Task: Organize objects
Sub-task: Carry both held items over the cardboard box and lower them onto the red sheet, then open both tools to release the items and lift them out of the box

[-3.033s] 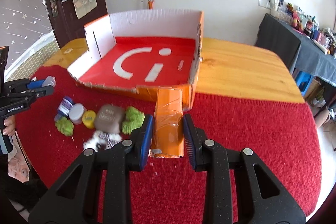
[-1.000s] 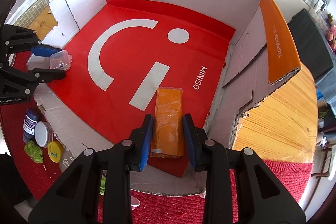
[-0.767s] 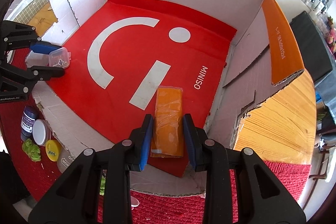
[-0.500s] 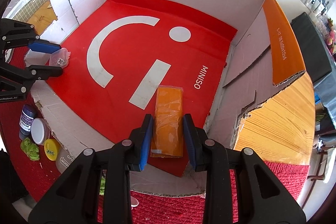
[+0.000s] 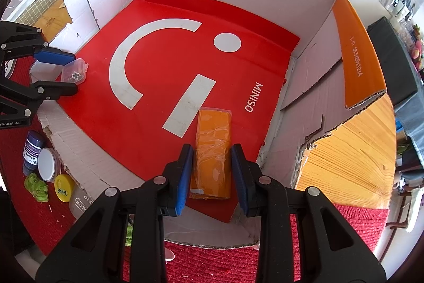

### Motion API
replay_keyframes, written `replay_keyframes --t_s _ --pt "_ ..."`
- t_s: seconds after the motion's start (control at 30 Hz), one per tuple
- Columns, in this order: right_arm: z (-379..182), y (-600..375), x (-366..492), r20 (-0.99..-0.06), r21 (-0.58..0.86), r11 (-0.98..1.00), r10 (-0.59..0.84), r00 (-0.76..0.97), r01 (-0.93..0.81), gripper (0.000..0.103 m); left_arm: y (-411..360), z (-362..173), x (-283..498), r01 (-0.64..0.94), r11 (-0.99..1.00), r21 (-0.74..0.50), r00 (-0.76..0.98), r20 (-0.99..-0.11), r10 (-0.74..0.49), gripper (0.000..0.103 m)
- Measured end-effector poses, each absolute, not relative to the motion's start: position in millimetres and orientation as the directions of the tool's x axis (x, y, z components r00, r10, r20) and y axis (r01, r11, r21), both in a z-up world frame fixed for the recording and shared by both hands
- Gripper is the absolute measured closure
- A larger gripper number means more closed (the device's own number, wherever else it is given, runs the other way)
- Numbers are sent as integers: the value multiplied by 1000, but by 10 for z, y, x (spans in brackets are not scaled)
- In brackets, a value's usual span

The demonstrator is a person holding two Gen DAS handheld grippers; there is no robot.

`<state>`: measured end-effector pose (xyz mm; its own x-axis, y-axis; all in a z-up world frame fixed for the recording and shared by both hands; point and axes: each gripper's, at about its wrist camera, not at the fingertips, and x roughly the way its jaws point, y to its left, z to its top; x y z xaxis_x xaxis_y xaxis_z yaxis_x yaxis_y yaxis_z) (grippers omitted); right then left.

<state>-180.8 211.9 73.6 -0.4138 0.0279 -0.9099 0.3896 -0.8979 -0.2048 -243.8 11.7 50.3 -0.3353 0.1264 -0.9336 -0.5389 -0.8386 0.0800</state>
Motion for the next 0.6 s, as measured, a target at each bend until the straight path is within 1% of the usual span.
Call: replay_keyframes --t_s 0.1,0.43,0.53,0.6 --pt "741 2127 -1797 -910 -206 -897 29 -414 390 74 118 513 -2439 -542 -837 79 -336 -933 130 58" --pt "837 2187 -1681 -908 -214 -894 33 -418 393 73 47 564 -2475 -523 -849 75 -349 -928 133 58" --pt "887 2217 -1635 -905 -215 -896 33 -424 390 73 3 574 -2355 -516 -854 69 -357 -923 142 58" --pt "933 2242 -1595 -902 -215 -897 31 -430 386 73 19 584 -2329 -514 -856 65 -363 -920 148 54"
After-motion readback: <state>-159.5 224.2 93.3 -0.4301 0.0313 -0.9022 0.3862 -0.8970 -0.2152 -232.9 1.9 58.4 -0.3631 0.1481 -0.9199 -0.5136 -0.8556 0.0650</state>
